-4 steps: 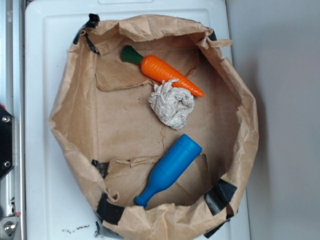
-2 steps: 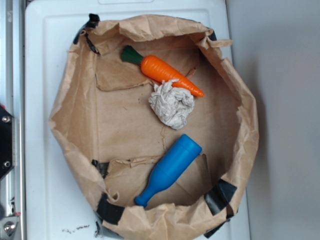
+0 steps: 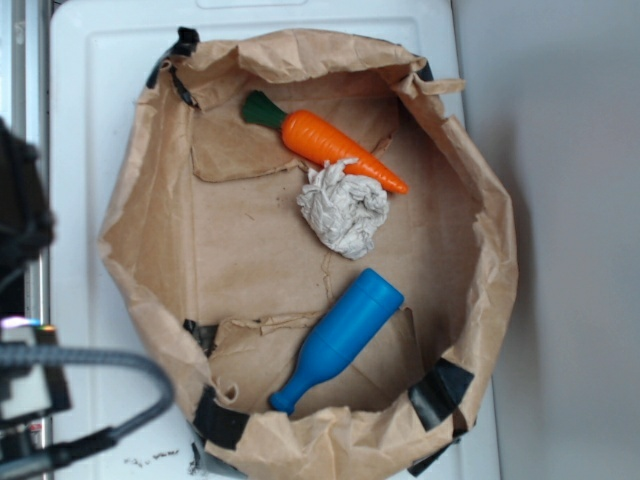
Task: Grab the blue bottle.
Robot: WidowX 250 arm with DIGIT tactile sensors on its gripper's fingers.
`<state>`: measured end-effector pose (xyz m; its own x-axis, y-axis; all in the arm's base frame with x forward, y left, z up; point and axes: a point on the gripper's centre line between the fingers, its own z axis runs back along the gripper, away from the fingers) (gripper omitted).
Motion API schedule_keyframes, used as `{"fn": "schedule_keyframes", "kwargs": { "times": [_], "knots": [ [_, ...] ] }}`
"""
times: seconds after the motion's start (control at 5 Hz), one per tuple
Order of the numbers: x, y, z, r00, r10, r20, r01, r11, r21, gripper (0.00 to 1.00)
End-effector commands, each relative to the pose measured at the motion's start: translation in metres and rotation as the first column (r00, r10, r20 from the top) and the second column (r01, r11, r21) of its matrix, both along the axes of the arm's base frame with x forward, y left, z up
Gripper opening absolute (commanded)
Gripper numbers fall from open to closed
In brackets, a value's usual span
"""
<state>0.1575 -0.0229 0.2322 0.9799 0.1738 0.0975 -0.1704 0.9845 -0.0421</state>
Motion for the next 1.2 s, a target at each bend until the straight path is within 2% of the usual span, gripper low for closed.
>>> {"fn": "schedule_keyframes", "kwargs": {
  "times": [0.0, 0.4, 0.6, 1.0],
  "knots": [
    [0.023, -0.001, 0.002, 0.997, 0.045, 0.058, -0.045, 0.999, 0.009, 1.0],
    [0.061, -0.007, -0.02, 0.991, 0.13, 0.028, -0.131, 0.991, 0.035, 1.0],
    [0.076, -0.008, -0.039, 0.993, 0.116, 0.036, -0.117, 0.993, 0.025, 1.0],
    [0.076, -0.008, -0.039, 0.993, 0.116, 0.036, -0.117, 0.993, 0.025, 1.0]
  ]
}}
